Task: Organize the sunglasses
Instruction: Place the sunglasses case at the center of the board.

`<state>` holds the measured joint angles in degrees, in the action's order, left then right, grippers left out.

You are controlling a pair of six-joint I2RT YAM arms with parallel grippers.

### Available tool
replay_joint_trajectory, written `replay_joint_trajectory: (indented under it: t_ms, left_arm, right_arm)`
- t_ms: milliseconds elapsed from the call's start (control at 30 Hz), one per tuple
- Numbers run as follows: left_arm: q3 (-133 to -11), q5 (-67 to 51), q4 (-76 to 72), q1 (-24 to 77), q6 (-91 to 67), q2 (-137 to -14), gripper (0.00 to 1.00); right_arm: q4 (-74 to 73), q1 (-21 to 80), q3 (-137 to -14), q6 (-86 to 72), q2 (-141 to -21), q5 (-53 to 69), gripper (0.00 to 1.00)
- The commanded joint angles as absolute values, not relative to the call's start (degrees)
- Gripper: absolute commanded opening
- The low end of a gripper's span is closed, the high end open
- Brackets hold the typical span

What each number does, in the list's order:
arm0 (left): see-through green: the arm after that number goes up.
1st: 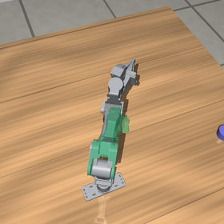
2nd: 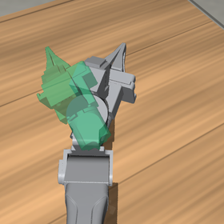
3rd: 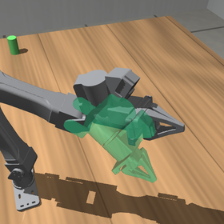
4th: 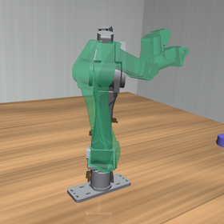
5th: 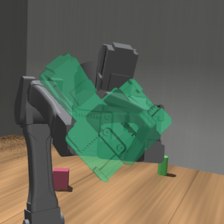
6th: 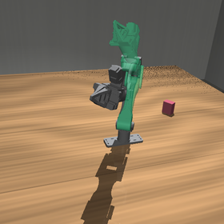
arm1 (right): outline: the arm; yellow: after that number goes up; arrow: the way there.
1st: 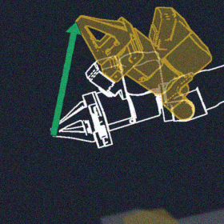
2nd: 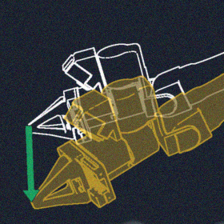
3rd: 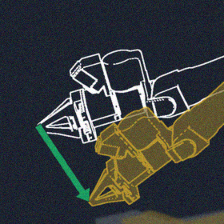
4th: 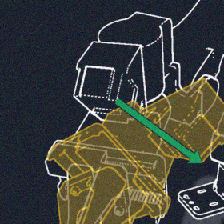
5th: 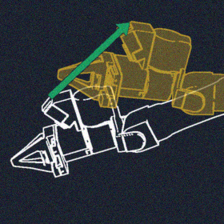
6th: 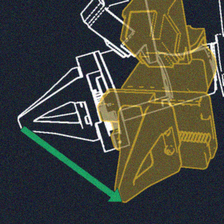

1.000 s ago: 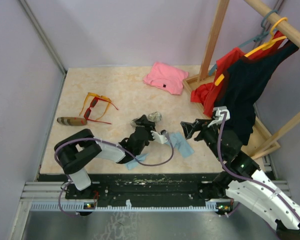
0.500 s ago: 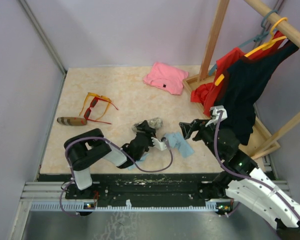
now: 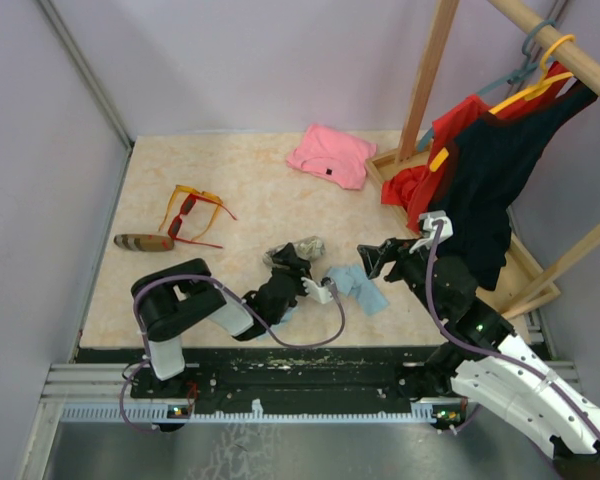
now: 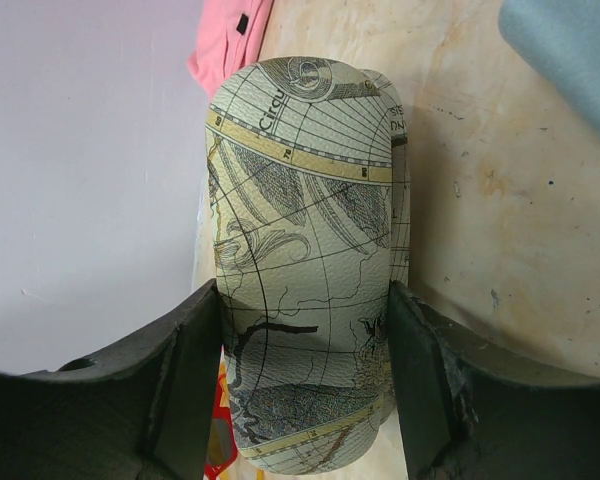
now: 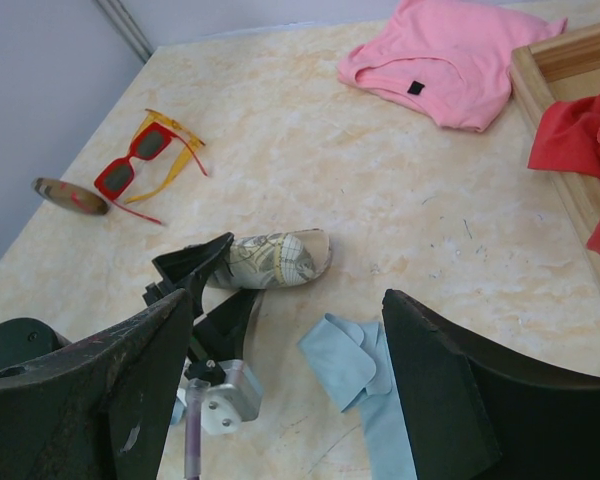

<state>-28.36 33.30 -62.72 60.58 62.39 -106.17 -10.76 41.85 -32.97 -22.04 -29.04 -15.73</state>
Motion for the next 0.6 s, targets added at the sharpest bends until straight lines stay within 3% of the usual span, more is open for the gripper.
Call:
replay_joint_trajectory:
  t_ms: [0,400,567]
  left_arm:
    - [-28.0,34.0,-63.8,61.3,59.1,-105.5,0.47]
    - [-29.1,33.1,-55.6,62.4,54.4,-102.9,0.76]
    - [-29.2,33.7,-54.0,63.0,53.7,-101.9,0.8]
  right_arm:
    - [-9.4,41.7,-34.8,-21.0,-29.3,-15.5,0.77]
    - [-10.1,41.7,-35.4,-20.5,-29.5,-15.8,0.77]
    - [-10.6,41.8,-35.5,-20.3,-29.4,-16.1,0.77]
